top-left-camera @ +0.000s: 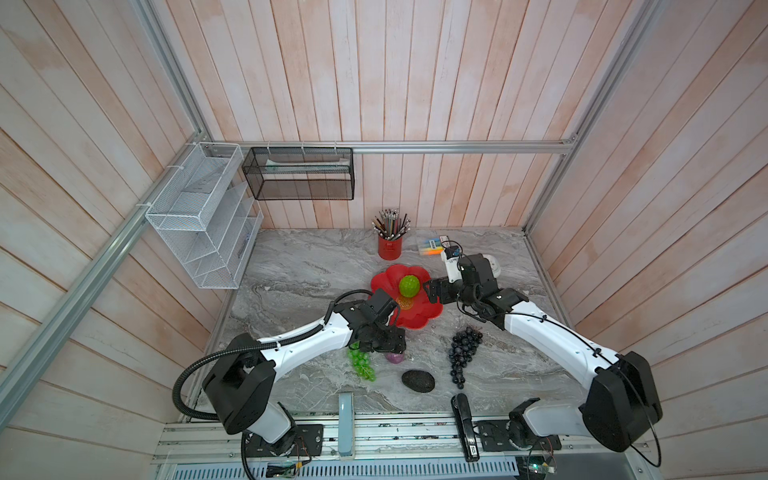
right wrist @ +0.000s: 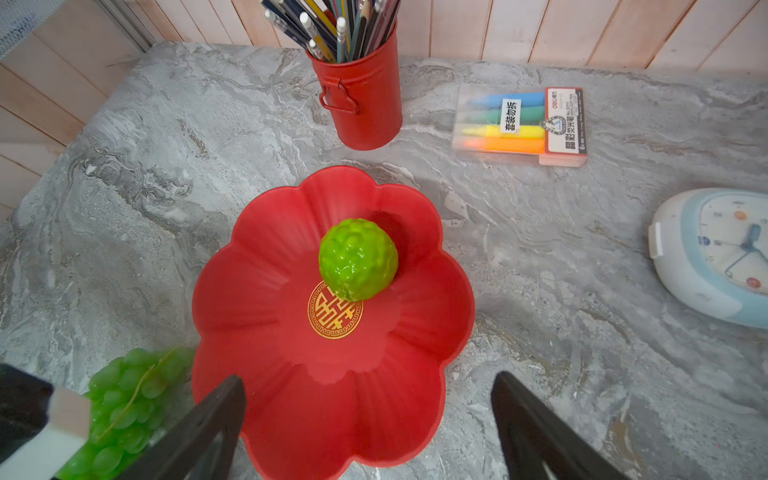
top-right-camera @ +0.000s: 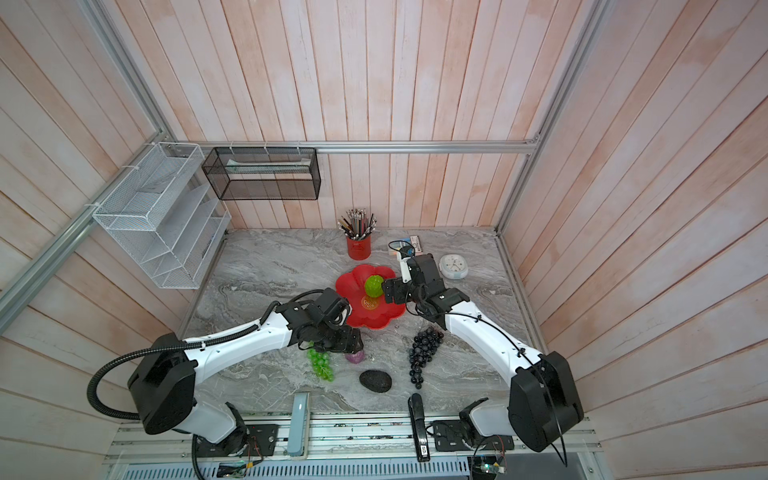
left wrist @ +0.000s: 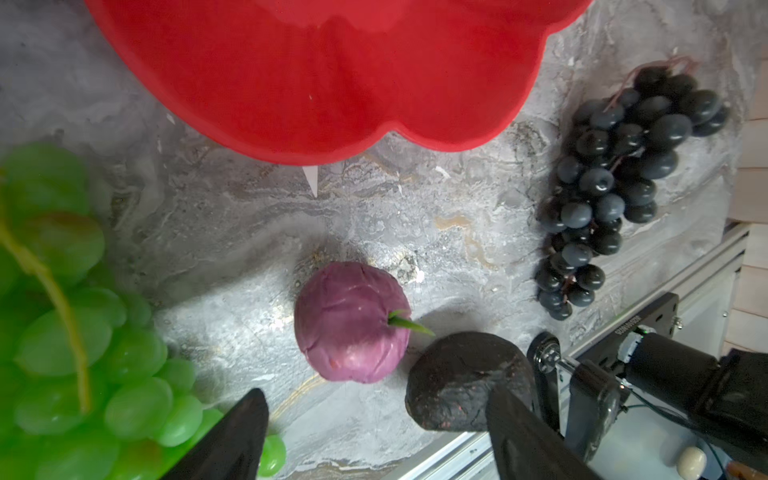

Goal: Place and organize the fake fruits in the fruit bowl
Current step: 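Lower the left gripper onto the purple fruit and grasp it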

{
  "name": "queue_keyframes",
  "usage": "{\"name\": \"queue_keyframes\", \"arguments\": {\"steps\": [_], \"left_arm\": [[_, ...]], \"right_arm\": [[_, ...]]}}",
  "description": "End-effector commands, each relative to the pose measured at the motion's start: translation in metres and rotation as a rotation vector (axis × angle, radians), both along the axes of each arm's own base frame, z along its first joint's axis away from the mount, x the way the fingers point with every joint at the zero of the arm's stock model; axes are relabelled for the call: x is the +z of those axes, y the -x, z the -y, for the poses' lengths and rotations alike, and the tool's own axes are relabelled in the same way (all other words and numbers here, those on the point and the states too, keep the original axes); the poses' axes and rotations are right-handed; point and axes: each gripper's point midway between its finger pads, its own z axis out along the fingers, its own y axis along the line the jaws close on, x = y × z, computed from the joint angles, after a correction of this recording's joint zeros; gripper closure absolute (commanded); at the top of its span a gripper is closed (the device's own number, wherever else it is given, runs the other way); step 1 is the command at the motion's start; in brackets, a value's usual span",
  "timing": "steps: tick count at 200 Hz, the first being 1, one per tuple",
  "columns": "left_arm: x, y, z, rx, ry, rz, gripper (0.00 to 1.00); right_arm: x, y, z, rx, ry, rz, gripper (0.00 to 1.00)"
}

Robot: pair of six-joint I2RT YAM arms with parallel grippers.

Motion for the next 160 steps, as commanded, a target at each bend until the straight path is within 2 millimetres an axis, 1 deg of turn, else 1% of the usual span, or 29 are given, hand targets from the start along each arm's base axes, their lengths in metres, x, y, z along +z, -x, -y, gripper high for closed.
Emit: {"name": "queue_keyframes", "arguments": {"steps": [1,18,29,59,79,85,108,115,132,160], "left_arm": [[0.001,-0.006,0.004,0.035,-0.023,-0.011,0.16],[-0.007,-0.010,0.004,0.043,-0.047,-0.009,0.16],[-0.013,-0.012,0.008,0.033,-0.050,-0.016,0.16],[-0.030,-0.010,0.015,-0.002,-0.078,-0.050,0.16],[-0.041,-0.009,0.014,-0.013,-0.120,-0.055,0.16],[-0.043,-0.009,0.014,-0.020,-0.126,-0.054,0.18],[-0.050,-0.010,0.011,-0.021,-0.157,-0.049,0.21],[-0.050,-0.011,0.010,-0.020,-0.161,-0.045,0.23],[-0.052,-0.012,0.009,-0.018,-0.171,-0.038,0.25],[-0.055,-0.012,0.009,-0.017,-0.171,-0.041,0.32]], "right_arm": [[0.010,-0.002,-0.001,-0.009,-0.047,0.036,0.08],[0.009,-0.003,0.001,-0.014,-0.051,0.041,0.08],[0.008,-0.003,0.002,-0.016,-0.052,0.041,0.08],[0.002,-0.002,0.007,-0.025,-0.042,0.039,0.09],[-0.001,-0.002,0.010,-0.033,-0.043,0.039,0.09],[-0.002,-0.001,0.011,-0.036,-0.044,0.039,0.09],[-0.007,0.000,0.016,-0.047,-0.049,0.032,0.09],[-0.008,0.000,0.017,-0.049,-0.048,0.030,0.09],[-0.010,0.000,0.020,-0.056,-0.048,0.028,0.09],[-0.013,0.001,0.024,-0.068,-0.054,0.027,0.10]]}}
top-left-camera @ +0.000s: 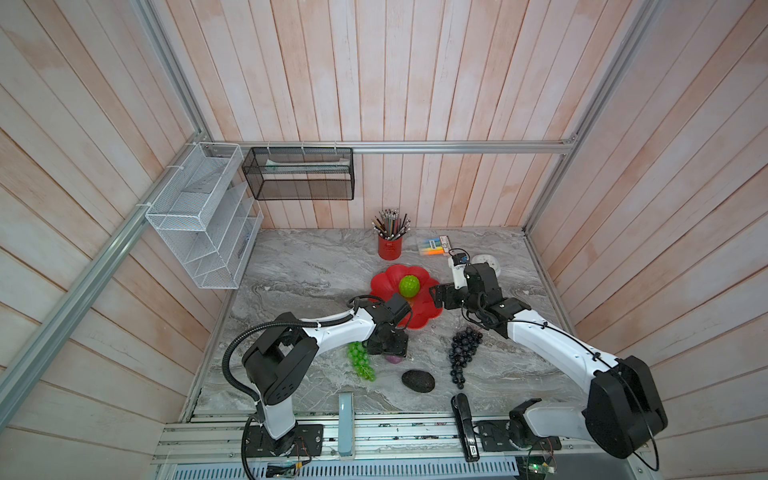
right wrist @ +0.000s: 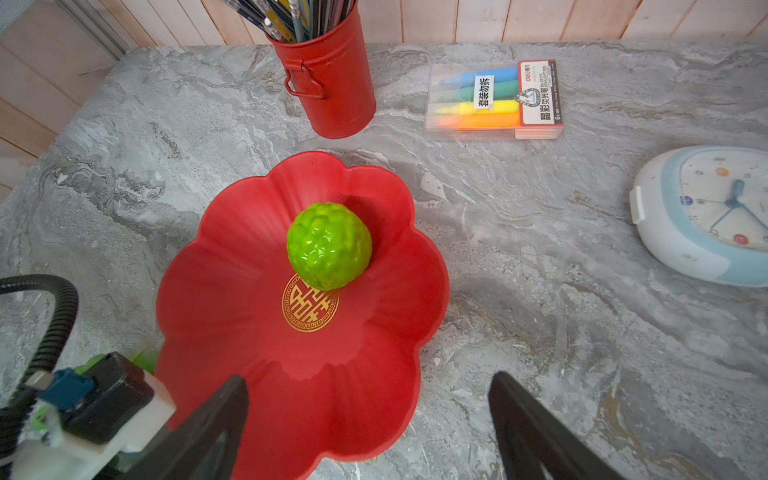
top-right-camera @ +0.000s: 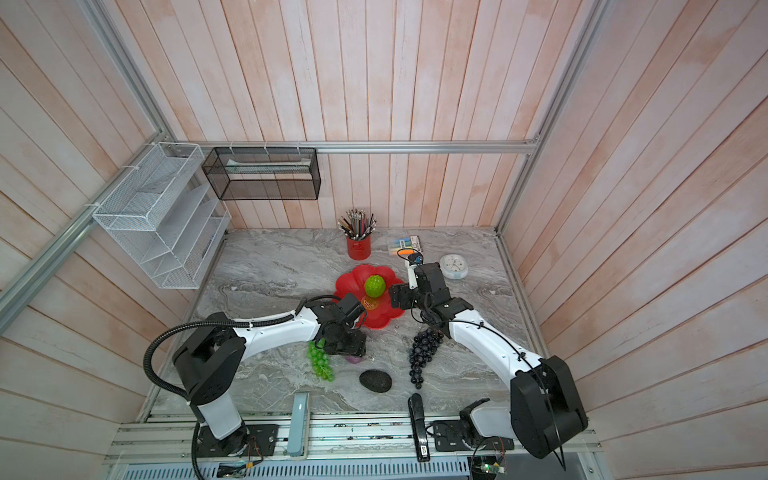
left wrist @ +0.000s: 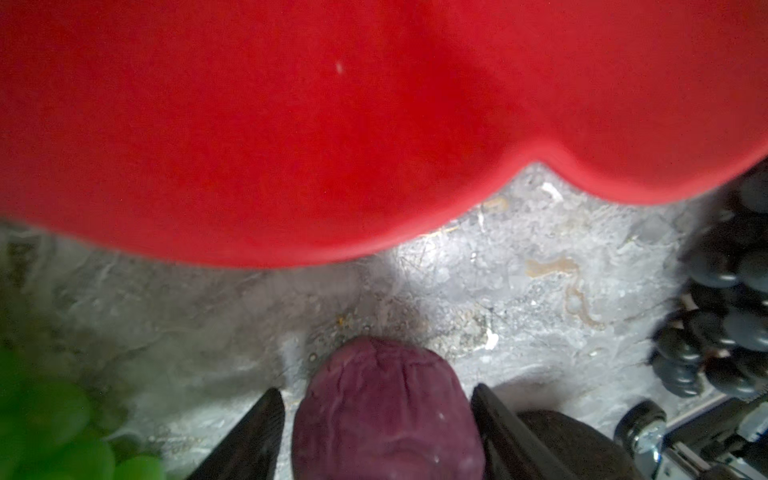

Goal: Place and organize the fake fruits in the fruit bowl
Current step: 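Lower the left gripper onto the purple fruit and grasp it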

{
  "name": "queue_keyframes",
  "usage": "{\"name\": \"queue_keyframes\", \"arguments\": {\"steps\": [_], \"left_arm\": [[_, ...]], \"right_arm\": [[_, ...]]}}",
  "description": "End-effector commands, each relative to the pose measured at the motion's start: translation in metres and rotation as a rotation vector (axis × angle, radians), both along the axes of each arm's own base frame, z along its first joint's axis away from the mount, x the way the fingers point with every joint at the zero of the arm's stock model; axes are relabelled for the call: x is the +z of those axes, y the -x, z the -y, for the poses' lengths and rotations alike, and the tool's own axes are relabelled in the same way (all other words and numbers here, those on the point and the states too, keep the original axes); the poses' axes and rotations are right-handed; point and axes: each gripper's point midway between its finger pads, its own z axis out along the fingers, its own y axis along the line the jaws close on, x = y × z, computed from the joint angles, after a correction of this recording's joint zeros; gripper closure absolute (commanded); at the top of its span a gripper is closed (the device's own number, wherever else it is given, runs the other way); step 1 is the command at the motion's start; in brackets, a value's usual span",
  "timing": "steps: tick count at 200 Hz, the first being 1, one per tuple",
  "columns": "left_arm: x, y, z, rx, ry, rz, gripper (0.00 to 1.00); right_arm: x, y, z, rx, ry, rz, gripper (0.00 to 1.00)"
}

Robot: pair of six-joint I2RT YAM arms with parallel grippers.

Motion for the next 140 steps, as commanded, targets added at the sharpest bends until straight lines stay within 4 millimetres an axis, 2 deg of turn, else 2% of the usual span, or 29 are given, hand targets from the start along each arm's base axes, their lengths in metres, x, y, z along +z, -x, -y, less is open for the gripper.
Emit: {"name": "queue_keyframes", "arguments": {"steps": [1,11,30,51,68,76,90,115,140], "left_arm": [[-0.001,-0.005,0.001,-0.006,-0.017,0.018,0.32],[-0.003,-0.004,0.000,-0.004,-0.018,0.013,0.36],[-0.002,-0.003,-0.003,0.018,-0.018,0.021,0.52],[0.003,-0.001,-0.005,0.014,-0.006,0.025,0.54],[0.009,0.003,-0.006,0.012,0.016,0.031,0.61],[0.015,0.005,-0.005,0.011,0.038,0.037,0.62],[0.029,0.006,-0.005,0.015,0.077,0.056,0.62],[0.068,0.002,-0.002,0.010,0.167,0.102,0.62],[0.105,-0.027,-0.014,0.061,0.224,0.178,0.62]], "right_arm": [[0.008,0.000,0.002,-0.009,-0.032,0.023,0.10],[0.007,0.001,0.003,-0.012,-0.033,0.021,0.10],[0.005,0.001,0.005,-0.020,-0.039,0.018,0.10],[0.005,0.002,0.004,-0.024,-0.054,0.015,0.10],[0.005,0.001,0.003,-0.027,-0.065,0.015,0.11],[0.006,0.001,0.003,-0.027,-0.069,0.016,0.11],[0.007,0.000,0.003,-0.036,-0.073,0.019,0.11],[0.013,-0.001,0.003,-0.038,-0.084,0.034,0.12],[0.017,-0.003,0.003,-0.041,-0.086,0.036,0.12]]}}
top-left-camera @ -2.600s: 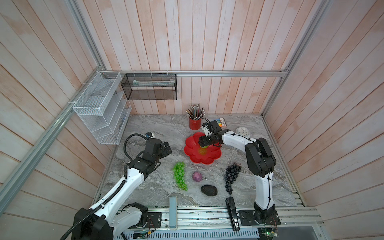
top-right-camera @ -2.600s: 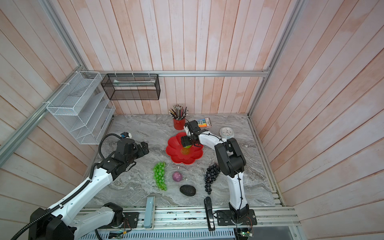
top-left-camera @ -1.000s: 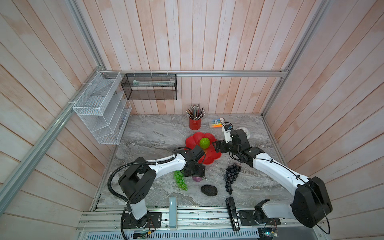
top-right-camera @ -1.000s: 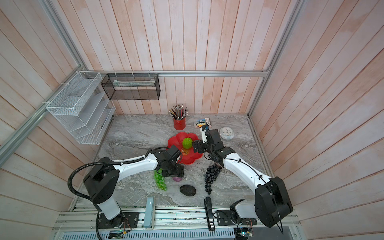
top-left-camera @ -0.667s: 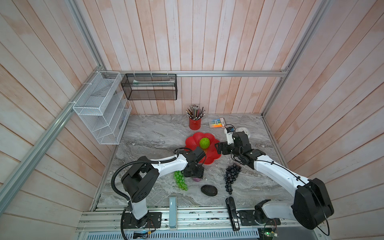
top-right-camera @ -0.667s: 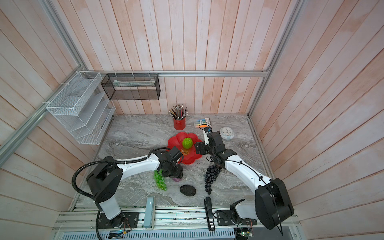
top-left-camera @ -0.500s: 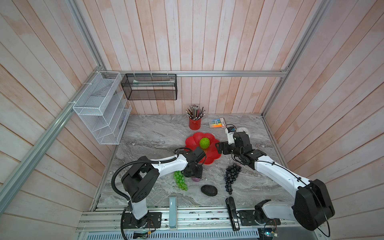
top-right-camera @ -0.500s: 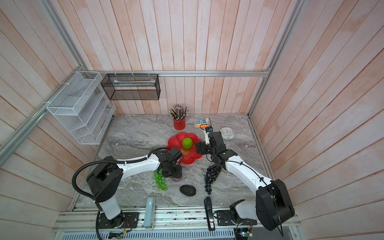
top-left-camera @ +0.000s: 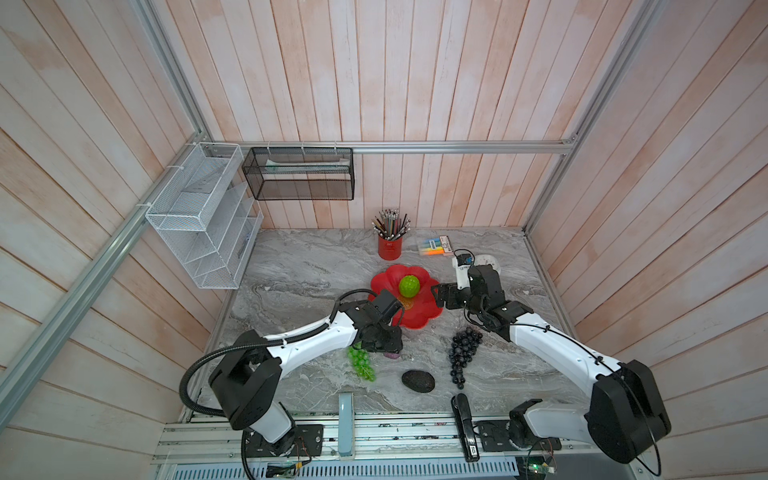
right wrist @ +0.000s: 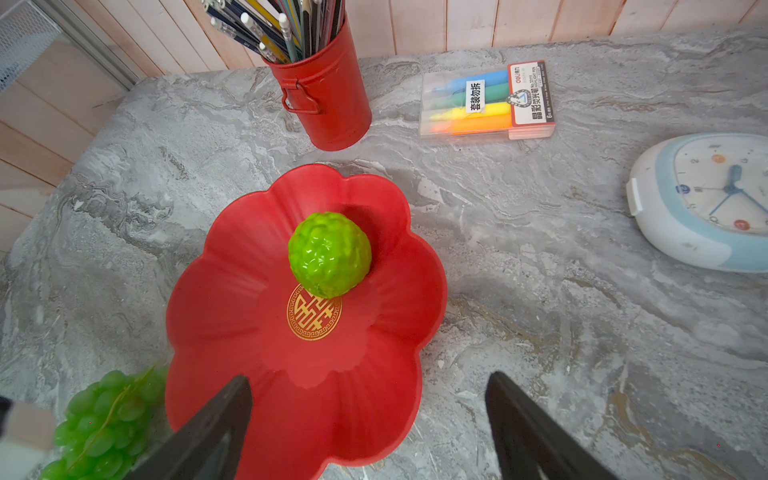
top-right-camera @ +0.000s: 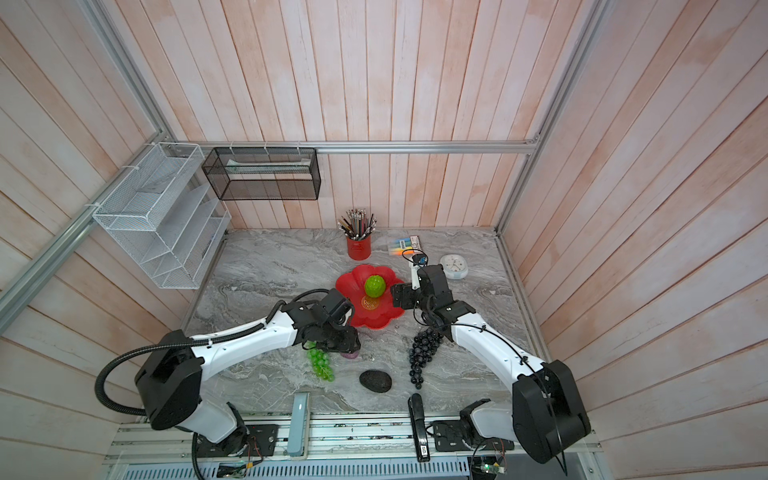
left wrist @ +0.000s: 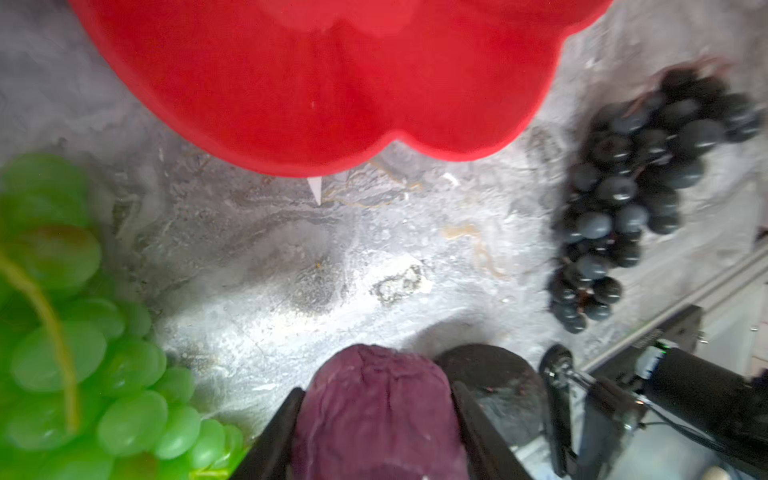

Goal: Place and organize the fake fruits in the fruit bowl
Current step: 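Lower the left gripper onto the purple fruit and grasp it, then carry the purple fruit into the red bowl and release it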

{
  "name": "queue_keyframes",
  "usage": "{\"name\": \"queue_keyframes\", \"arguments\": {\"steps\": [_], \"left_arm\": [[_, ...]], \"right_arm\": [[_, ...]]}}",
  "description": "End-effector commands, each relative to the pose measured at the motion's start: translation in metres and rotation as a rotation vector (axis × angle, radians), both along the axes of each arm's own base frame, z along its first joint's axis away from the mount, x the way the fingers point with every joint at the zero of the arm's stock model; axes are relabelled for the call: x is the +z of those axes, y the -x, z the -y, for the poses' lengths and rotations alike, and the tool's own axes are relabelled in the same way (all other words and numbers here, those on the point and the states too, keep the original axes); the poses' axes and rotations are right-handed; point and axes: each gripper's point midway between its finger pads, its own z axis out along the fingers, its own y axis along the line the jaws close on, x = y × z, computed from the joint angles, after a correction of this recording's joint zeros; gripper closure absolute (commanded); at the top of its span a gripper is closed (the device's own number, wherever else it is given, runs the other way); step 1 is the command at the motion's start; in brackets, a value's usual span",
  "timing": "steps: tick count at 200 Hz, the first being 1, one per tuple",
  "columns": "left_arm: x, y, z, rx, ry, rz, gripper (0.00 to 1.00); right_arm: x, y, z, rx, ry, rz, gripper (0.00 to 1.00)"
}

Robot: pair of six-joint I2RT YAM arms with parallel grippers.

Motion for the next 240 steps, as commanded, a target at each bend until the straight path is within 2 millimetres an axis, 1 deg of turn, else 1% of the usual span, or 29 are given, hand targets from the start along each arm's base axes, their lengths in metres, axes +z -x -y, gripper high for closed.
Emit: {"name": "queue_keyframes", "arguments": {"steps": [1,11,25,35,47,75,97,104,137,162,208,240], "left_arm": [[0.038,-0.028,-0.006,0.043,0.071,0.072,0.62],[0.051,-0.046,-0.011,0.069,0.093,0.117,0.62],[0.063,-0.072,-0.016,0.101,0.098,0.178,0.62],[0.068,-0.090,-0.018,0.113,0.095,0.209,0.62],[0.070,-0.108,-0.019,0.128,0.083,0.233,0.62],[0.059,-0.142,-0.016,0.137,0.066,0.263,0.62],[0.042,-0.163,-0.008,0.134,0.036,0.260,0.62],[0.040,-0.170,-0.005,0.133,0.040,0.261,0.63],[0.020,-0.193,0.006,0.142,0.022,0.260,0.64],[0.003,-0.204,0.009,0.147,0.001,0.252,0.64],[-0.023,-0.219,0.015,0.167,0.003,0.230,0.64],[-0.036,-0.219,0.016,0.183,0.012,0.214,0.64]], "right_arm": [[0.013,-0.003,-0.001,-0.007,-0.031,0.025,0.12],[0.015,-0.004,-0.002,-0.008,-0.044,0.027,0.13],[0.016,-0.006,-0.008,0.003,-0.068,0.021,0.13],[0.019,-0.008,-0.014,0.028,-0.081,0.019,0.14],[0.022,-0.009,-0.020,0.052,-0.085,0.012,0.14],[0.025,-0.011,-0.024,0.069,-0.094,0.016,0.14],[0.026,-0.010,-0.026,0.080,-0.102,0.017,0.14],[0.026,-0.010,-0.026,0.080,-0.104,0.017,0.14],[0.022,-0.006,-0.029,0.102,-0.107,0.009,0.14],[0.019,-0.004,-0.029,0.110,-0.105,0.000,0.14],[0.012,0.003,-0.031,0.144,-0.105,-0.015,0.14],[0.007,0.007,-0.030,0.146,-0.104,-0.031,0.14]]}}
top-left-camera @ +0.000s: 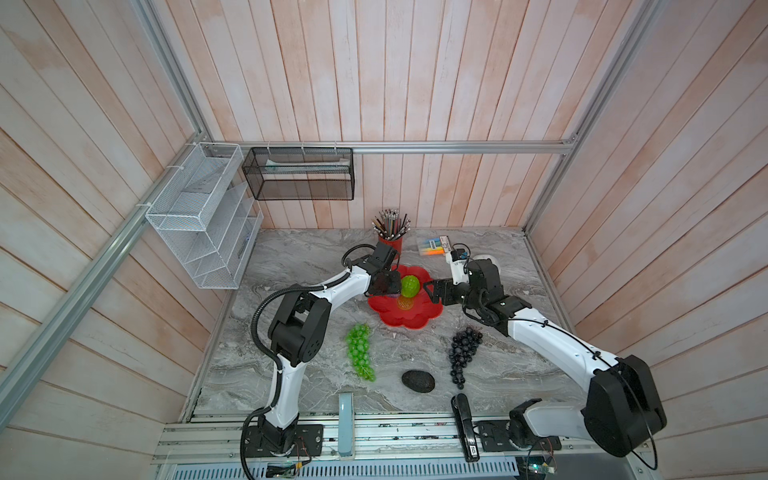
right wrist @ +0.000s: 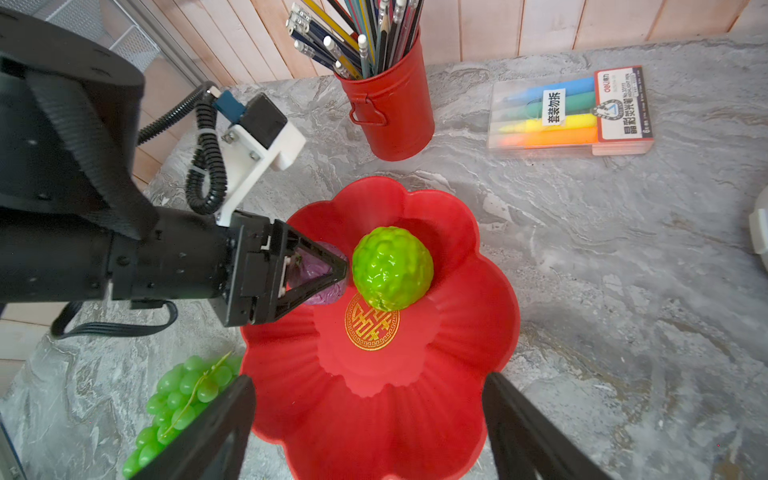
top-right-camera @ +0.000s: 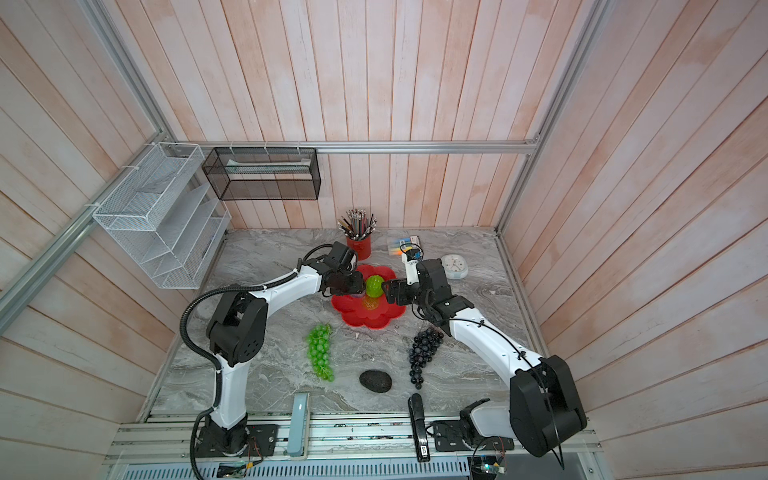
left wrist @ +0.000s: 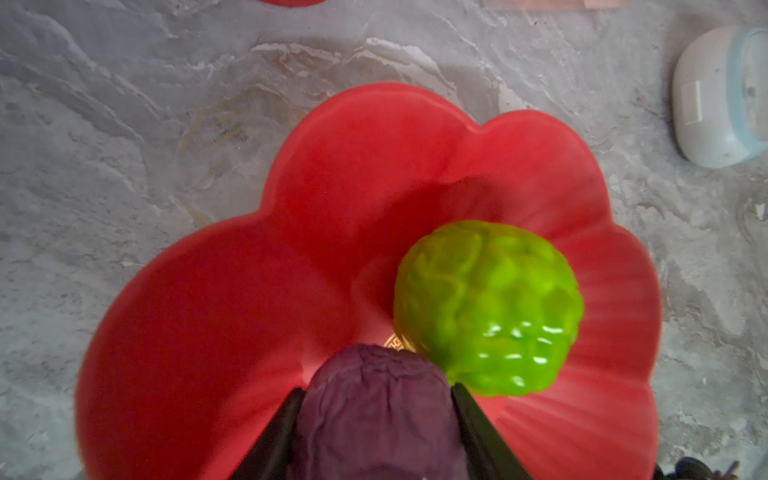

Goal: Place and organize the fake fruits in the fruit bowl
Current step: 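Carry the purple fruit into the red bowl and release it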

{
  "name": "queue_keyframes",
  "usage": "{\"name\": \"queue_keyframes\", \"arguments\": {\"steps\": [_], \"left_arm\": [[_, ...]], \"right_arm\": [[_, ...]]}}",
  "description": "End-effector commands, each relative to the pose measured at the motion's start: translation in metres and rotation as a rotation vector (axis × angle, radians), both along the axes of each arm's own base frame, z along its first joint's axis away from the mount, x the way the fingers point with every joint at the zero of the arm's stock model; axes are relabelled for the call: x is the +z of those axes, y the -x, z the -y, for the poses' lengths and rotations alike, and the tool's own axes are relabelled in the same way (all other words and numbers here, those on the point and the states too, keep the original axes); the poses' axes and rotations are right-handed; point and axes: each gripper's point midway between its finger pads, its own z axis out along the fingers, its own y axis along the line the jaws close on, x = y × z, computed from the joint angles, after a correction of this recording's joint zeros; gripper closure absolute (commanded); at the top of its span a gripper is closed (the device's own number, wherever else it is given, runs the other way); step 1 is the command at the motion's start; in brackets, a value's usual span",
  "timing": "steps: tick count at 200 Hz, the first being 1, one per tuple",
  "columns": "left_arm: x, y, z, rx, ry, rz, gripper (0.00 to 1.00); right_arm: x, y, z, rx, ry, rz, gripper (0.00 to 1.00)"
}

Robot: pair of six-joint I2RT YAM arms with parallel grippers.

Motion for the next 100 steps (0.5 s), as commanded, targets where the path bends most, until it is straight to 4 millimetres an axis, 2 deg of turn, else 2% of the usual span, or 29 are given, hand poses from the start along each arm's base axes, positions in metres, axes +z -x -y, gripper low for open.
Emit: {"name": "queue_keyframes", "arguments": {"steps": [1,31,59,100], "left_arm": [[-0.002,-0.009,0.003,0.021,0.023,0.020,0.64],[-0.015,-0.005,0.001,0.035,0.027,-0.001,0.60],[-0.016,-0.004,0.004,0.040,0.052,-0.002,0.58],[-0.008,-0.005,0.003,0.042,0.053,0.007,0.39]], "right_arm": [[-0.008,0.006,0.000,0.021,0.003,-0.018,0.14],[-0.012,0.009,0.001,0.020,0.005,-0.027,0.14],[-0.014,0.010,0.002,0.020,0.012,-0.032,0.14],[-0.022,0.014,0.006,0.017,0.041,-0.053,0.14]]}}
